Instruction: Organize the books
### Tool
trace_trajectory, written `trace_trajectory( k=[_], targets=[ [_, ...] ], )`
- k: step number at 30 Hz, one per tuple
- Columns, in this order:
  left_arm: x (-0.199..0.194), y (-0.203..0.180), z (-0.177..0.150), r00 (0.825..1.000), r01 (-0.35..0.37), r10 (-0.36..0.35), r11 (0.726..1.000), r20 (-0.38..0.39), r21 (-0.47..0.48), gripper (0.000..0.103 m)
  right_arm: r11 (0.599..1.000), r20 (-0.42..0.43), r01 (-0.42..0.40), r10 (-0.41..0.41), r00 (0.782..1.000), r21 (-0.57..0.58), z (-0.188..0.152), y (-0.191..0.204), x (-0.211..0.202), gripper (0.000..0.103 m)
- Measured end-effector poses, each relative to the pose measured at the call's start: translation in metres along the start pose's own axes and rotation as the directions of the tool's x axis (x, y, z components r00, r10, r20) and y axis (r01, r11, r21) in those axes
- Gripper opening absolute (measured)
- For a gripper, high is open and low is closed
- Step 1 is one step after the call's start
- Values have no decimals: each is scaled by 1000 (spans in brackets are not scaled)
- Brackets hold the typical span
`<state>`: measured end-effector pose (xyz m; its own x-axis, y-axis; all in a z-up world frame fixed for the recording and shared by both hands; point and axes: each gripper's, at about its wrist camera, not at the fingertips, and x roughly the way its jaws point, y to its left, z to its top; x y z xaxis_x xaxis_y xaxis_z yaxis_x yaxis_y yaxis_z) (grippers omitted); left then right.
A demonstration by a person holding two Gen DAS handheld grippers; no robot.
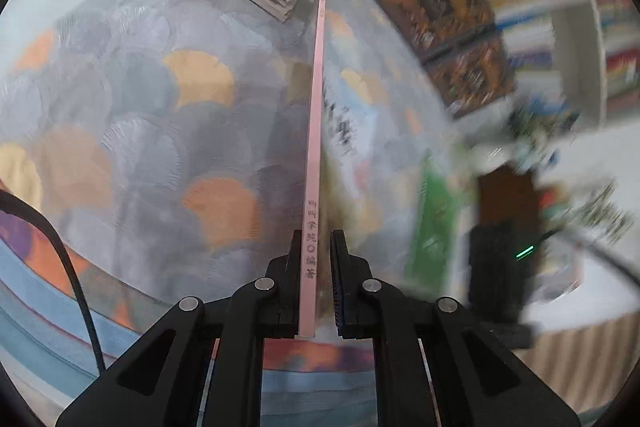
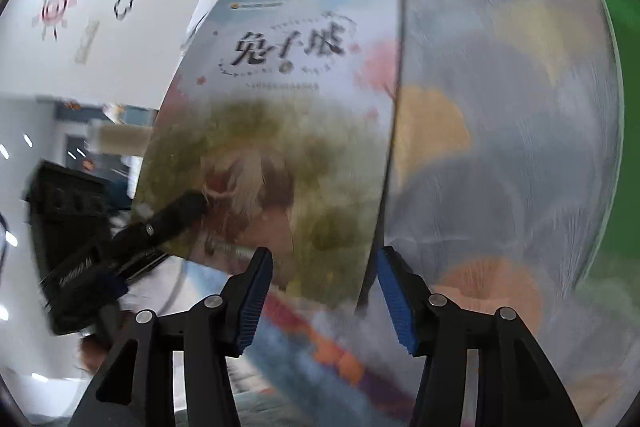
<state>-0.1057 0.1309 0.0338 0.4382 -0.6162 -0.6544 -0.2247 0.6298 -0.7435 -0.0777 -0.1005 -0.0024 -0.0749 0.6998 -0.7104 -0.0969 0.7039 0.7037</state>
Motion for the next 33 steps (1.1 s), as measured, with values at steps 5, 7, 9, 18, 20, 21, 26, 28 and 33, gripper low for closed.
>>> trace_trajectory(
  k=[5,7,9,18,20,21,26,28,33],
  targets=[
    [-8,-5,11,988,152,-148,979,38,-137,8,957,5,-246,248,969,154,-6,-39,-12,56],
    [-6,-5,13,984,180,-176,967,38,-180,8,919,22,-331,334,942,216,-3,-53,-11,59],
    [-3,-1,15,974,226,-222,941,47,-251,8,878,46,-398,401,915,266,1,-61,-5,66],
    [-5,2,9,971,239,-235,924,50,-297,8,872,94,-434,424,901,225,20,-53,-4,49],
    [-6,1,9,979,204,-200,940,44,-272,8,928,95,-339,328,940,156,22,-40,-14,43],
    [-6,-1,9,986,164,-161,956,33,-242,8,949,97,-295,285,954,115,21,-32,-14,41],
    [-2,-19,5,999,38,-38,994,-4,-104,8,993,148,-51,66,987,-104,19,7,-35,39],
    [-1,-29,3,1000,-5,5,999,-5,-39,8,989,161,3,21,987,-146,19,15,-40,39],
    [-4,-50,-3,998,-63,63,994,-2,89,9,959,195,131,-82,977,-250,14,35,-47,39]
  ],
)
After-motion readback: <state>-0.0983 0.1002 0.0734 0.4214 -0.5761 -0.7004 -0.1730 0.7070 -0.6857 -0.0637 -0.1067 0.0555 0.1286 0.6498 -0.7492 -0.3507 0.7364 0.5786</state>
